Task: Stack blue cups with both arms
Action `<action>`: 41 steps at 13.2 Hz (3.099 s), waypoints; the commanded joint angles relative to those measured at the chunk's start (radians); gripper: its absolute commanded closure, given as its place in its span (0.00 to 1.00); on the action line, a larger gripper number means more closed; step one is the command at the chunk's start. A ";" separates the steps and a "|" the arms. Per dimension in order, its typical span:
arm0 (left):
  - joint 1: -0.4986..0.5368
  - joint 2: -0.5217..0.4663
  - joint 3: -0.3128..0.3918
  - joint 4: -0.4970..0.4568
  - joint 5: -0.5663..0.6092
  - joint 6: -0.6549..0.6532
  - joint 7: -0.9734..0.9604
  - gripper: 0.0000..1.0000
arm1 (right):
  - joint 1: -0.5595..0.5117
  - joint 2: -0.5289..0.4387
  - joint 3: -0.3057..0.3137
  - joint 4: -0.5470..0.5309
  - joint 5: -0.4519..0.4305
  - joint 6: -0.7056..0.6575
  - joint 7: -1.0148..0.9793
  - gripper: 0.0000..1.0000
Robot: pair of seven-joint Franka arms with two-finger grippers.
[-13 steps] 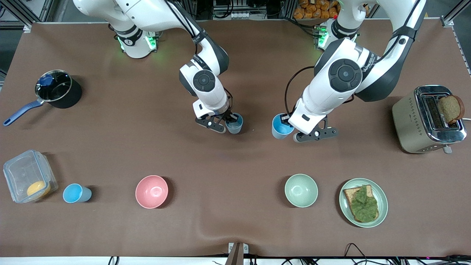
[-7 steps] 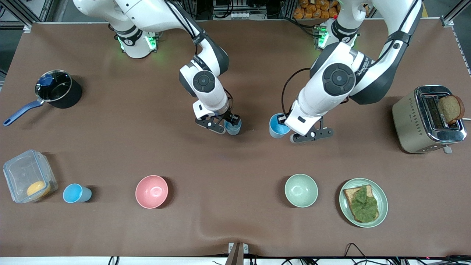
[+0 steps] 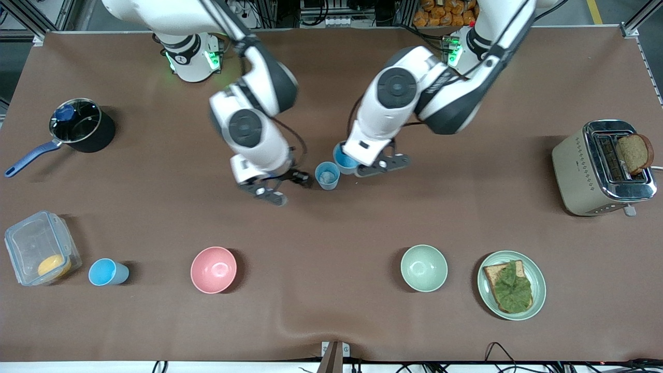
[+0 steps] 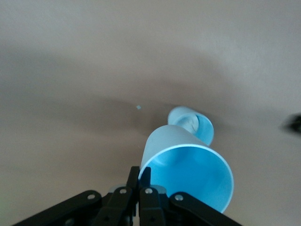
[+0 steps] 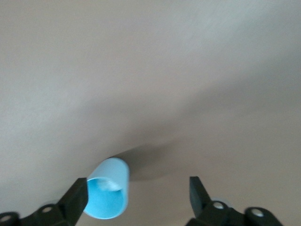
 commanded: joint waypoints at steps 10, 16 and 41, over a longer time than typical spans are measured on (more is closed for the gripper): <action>-0.062 0.154 0.004 0.017 0.127 0.168 -0.166 1.00 | -0.416 -0.208 0.011 0.005 -0.009 -0.235 -0.648 0.00; -0.062 0.176 0.004 0.019 0.154 0.193 -0.166 0.01 | -0.493 -0.219 0.011 0.049 -0.030 -0.245 -0.797 0.00; 0.347 -0.398 0.280 0.146 -0.050 -0.413 0.905 0.00 | -0.537 -0.576 -0.016 -0.067 -0.117 -0.565 -0.907 0.00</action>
